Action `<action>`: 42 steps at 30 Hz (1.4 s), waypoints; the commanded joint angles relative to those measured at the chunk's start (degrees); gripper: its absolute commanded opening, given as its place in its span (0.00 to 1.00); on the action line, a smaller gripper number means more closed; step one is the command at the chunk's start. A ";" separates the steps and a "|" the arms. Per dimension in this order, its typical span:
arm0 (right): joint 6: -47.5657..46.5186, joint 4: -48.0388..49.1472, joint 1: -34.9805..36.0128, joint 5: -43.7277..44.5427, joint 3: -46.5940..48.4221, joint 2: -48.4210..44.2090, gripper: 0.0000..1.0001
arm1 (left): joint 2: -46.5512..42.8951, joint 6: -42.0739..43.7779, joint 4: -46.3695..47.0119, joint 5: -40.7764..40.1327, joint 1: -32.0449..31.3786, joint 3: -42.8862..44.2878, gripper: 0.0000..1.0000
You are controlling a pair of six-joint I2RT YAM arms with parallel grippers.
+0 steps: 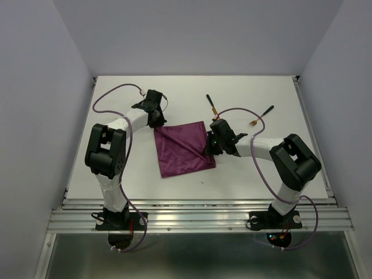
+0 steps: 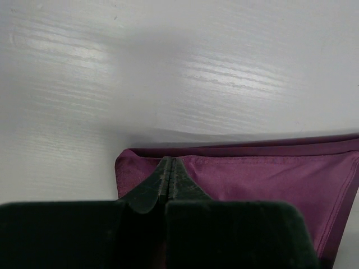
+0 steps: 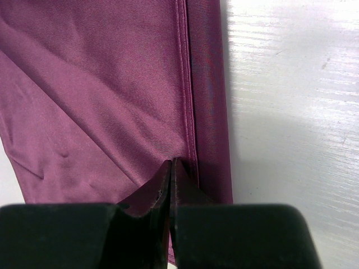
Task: Fold the napkin into a case and place the utensils inside
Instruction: Smooth out the upper triangle-folded napkin at the center of the board.
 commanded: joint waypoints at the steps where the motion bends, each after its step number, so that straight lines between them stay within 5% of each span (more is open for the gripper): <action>1: 0.06 1.12 0.45 1.04 0.29 -1.17 0.02 | -2.79 0.91 0.70 -0.34 0.20 0.43 0.00; 33: 0.15 1.12 0.45 1.04 0.38 0.93 0.02 | 4.60 0.47 -4.57 -6.15 0.20 2.80 0.00; 42: -0.73 -1.08 0.45 1.04 1.08 -6.17 0.03 | 1.09 0.74 -5.10 -5.44 0.20 3.85 0.00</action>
